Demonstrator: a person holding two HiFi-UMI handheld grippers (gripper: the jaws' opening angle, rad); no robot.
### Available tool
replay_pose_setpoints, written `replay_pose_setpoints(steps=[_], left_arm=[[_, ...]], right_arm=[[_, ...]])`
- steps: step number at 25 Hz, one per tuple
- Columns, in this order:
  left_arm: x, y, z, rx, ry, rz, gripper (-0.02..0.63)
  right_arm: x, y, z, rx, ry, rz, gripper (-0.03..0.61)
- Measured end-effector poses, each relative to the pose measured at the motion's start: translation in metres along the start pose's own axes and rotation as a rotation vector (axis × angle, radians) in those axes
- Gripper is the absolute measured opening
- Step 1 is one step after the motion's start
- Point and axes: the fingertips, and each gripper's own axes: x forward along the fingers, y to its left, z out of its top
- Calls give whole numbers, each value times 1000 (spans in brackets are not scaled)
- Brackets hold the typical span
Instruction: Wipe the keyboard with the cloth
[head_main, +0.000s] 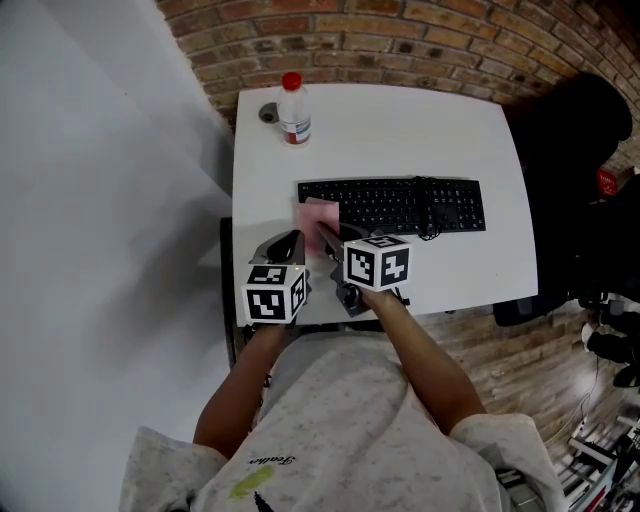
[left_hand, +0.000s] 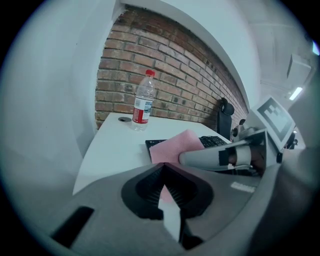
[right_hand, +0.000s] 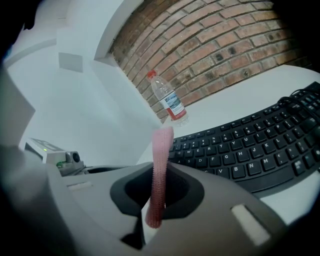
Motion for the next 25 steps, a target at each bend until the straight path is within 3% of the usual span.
replay_pose_setpoints(steps=[25], left_arm=[[34, -64, -5, 58, 52, -43, -8]], right_arm=[[-53, -56, 5, 26, -52, -47, 20]])
